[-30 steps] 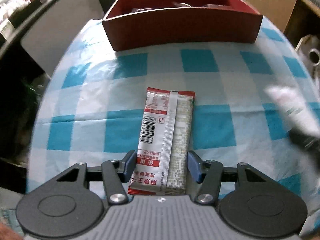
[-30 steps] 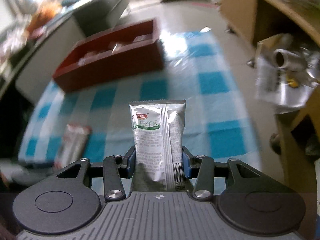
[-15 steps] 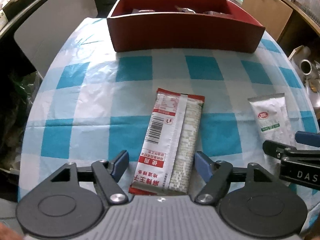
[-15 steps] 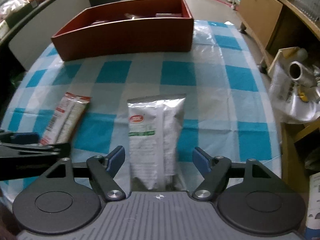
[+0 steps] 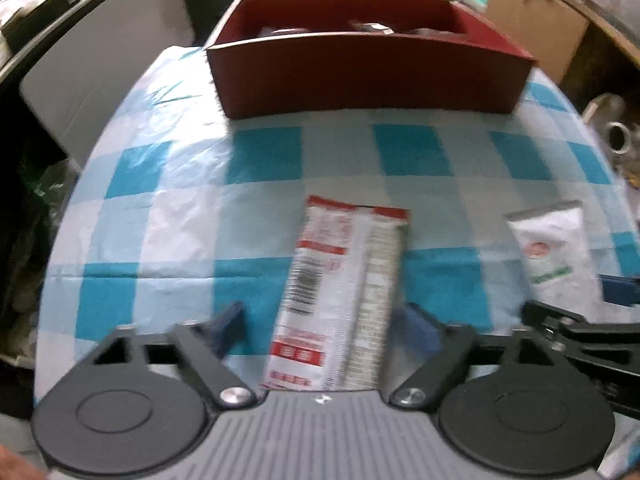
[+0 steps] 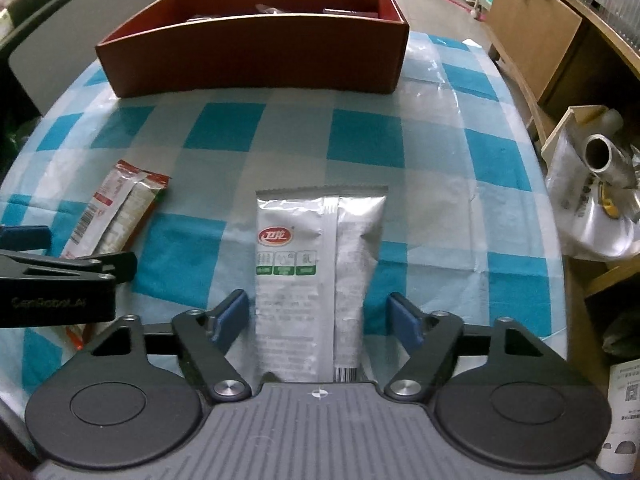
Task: Organize snacks
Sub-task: 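Carry the red-and-white bar with left while right carries the pouch over the red box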
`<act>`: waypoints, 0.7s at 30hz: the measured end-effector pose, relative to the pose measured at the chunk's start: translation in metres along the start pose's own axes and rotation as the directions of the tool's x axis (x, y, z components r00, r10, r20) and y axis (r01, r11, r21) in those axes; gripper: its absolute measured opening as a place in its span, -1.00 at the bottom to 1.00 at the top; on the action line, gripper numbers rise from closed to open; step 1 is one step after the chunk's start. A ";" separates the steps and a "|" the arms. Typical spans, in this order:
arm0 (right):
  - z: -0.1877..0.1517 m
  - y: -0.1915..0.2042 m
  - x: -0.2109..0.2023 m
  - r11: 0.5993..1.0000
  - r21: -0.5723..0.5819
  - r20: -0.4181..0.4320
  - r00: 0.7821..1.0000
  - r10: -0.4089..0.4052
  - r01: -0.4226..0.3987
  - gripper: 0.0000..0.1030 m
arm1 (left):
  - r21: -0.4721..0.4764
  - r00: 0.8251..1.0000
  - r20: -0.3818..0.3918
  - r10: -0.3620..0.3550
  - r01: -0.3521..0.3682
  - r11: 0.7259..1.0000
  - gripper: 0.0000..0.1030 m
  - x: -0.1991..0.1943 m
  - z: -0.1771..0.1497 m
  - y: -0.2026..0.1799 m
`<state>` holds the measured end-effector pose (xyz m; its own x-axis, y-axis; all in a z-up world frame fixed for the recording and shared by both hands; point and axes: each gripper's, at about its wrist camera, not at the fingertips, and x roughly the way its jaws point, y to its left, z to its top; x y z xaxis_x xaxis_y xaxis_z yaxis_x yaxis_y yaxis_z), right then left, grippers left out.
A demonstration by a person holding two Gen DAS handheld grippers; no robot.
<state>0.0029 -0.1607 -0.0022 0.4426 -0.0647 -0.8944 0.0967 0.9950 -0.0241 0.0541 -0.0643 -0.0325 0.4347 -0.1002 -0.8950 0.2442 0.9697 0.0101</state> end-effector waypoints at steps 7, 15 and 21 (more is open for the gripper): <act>-0.001 -0.001 -0.011 0.999 0.029 0.015 0.999 0.035 -0.036 0.01 | 0.006 1.000 -0.005 -0.025 0.025 1.000 -0.14 -0.010 -0.003 -0.010; 0.004 -0.011 -0.034 0.992 0.094 0.107 0.991 0.078 -0.088 0.01 | -0.061 0.996 0.039 -0.086 0.088 0.994 -0.18 -0.027 0.006 -0.002; 0.007 -0.013 -0.040 0.988 0.105 0.135 0.986 0.100 -0.114 0.01 | -0.078 0.990 0.070 -0.119 0.124 0.989 -0.20 -0.037 0.015 -0.001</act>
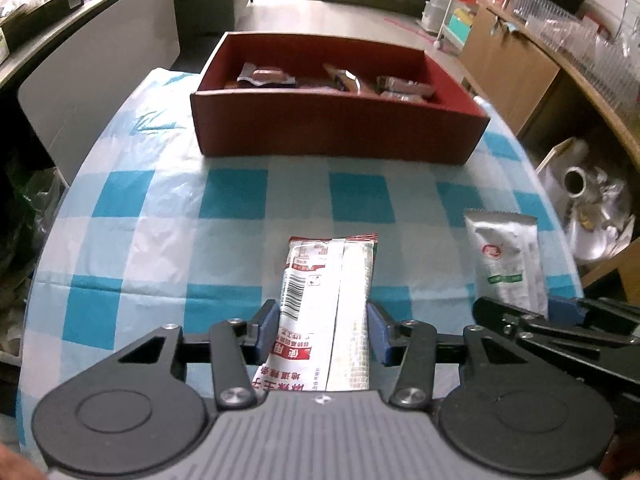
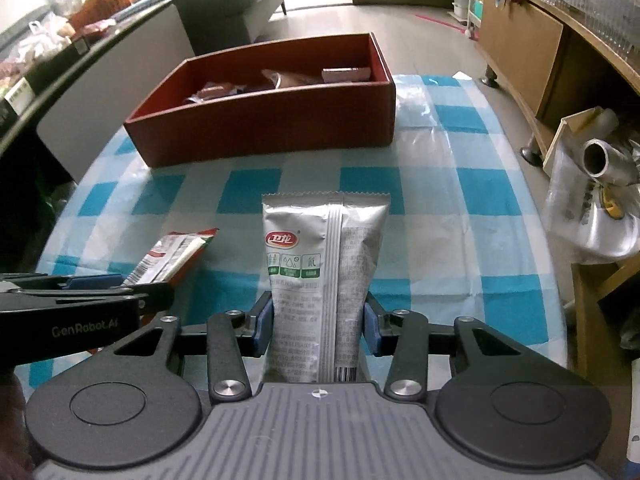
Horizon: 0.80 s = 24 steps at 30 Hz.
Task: Organize snacks
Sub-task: 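Carry the red-and-white bar with left while right carries the pouch over the red box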
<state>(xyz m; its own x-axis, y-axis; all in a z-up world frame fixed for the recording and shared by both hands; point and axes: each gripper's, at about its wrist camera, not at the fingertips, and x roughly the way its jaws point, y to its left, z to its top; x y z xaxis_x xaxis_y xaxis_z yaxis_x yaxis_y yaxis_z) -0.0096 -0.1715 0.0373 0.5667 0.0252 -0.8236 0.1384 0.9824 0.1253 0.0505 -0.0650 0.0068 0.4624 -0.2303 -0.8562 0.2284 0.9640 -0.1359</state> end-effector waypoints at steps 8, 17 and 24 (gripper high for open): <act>0.012 0.001 -0.010 0.999 0.028 0.052 0.998 0.042 -0.044 0.01 | -0.020 0.998 0.054 -0.033 0.035 0.999 -0.20 -0.013 0.015 -0.003; 0.031 0.003 -0.015 0.996 0.047 0.109 0.992 0.066 -0.072 0.01 | -0.027 0.991 0.122 -0.059 0.062 0.998 -0.20 -0.025 0.033 -0.005; 0.051 0.002 -0.017 0.992 0.082 0.163 0.983 0.082 -0.096 0.01 | -0.048 0.980 0.191 -0.052 0.062 0.997 -0.21 -0.031 0.058 -0.005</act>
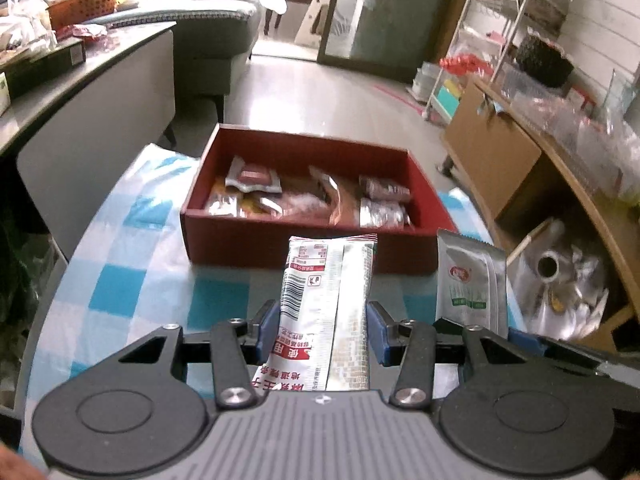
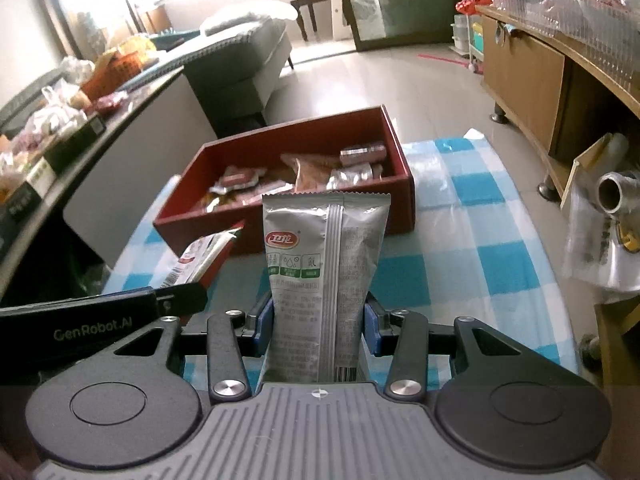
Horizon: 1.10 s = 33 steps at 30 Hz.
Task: Organize snacks
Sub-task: 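Carry the red-and-white bar with left while right carries the pouch over the red box, then lower both snacks into the red box and open both tools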
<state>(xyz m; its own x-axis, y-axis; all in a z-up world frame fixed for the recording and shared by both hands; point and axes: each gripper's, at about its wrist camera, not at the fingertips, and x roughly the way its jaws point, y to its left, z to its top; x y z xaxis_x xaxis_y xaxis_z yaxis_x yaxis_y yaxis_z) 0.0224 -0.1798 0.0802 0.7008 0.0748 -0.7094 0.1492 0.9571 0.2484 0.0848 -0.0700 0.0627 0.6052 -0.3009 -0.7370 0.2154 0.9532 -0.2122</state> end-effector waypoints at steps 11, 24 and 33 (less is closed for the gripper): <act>0.037 0.002 0.021 0.999 0.028 0.051 0.999 0.015 -0.017 0.01 | -0.012 0.999 0.048 0.021 -0.020 1.000 -0.21 0.020 0.040 0.003; 0.084 0.006 0.076 0.999 0.045 0.062 0.998 0.021 -0.023 0.00 | 0.008 0.992 0.077 0.098 -0.099 0.995 -0.22 0.071 0.087 0.011; 0.101 0.007 0.103 0.999 0.042 0.068 0.998 0.014 -0.017 -0.02 | -0.014 0.991 0.082 0.109 -0.109 0.994 -0.25 0.099 0.105 0.017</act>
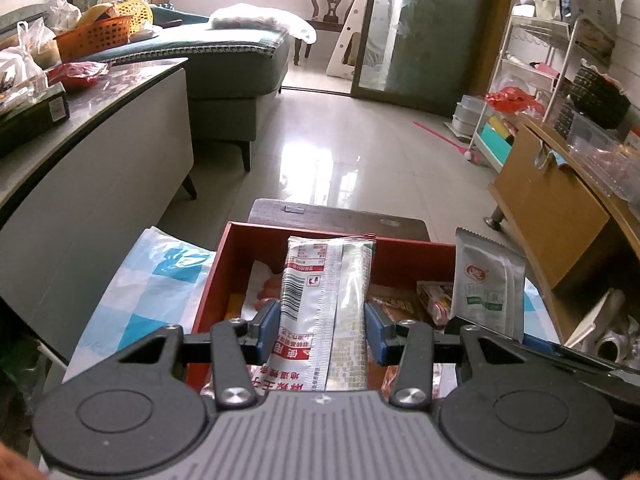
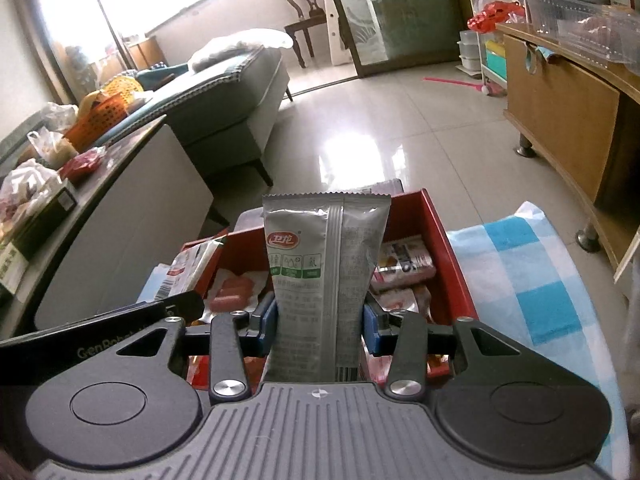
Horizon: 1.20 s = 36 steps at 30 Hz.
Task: Organize snacks
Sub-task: 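Lower both snacks into the red box and open both tools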
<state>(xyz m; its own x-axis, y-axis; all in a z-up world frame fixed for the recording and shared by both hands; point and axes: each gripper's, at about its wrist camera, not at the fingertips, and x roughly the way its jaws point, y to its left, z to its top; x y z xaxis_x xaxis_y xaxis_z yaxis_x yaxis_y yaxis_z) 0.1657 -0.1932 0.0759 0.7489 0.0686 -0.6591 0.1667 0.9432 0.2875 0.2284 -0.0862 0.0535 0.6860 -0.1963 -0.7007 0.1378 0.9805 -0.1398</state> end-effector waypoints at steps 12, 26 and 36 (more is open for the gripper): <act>0.007 -0.004 0.025 1.000 0.016 0.000 1.000 -0.004 0.004 -0.02 | -0.011 1.000 -0.012 0.011 -0.012 1.000 -0.25 0.024 0.001 -0.002; 0.006 -0.006 0.038 0.999 0.002 -0.006 0.999 -0.034 0.034 -0.02 | -0.015 0.999 -0.029 0.021 -0.021 1.000 -0.26 0.038 -0.001 -0.005; 0.004 -0.010 0.046 0.999 0.002 -0.017 0.999 -0.043 0.043 -0.02 | -0.016 0.999 -0.045 0.025 -0.025 1.000 -0.26 0.049 -0.003 -0.005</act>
<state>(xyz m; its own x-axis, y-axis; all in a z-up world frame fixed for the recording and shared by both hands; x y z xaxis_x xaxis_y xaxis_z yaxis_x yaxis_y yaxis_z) 0.2013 -0.2009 0.0457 0.7303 0.0335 -0.6823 0.1998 0.9446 0.2603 0.2586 -0.1007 0.0176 0.6560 -0.1717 -0.7350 0.1090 0.9851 -0.1329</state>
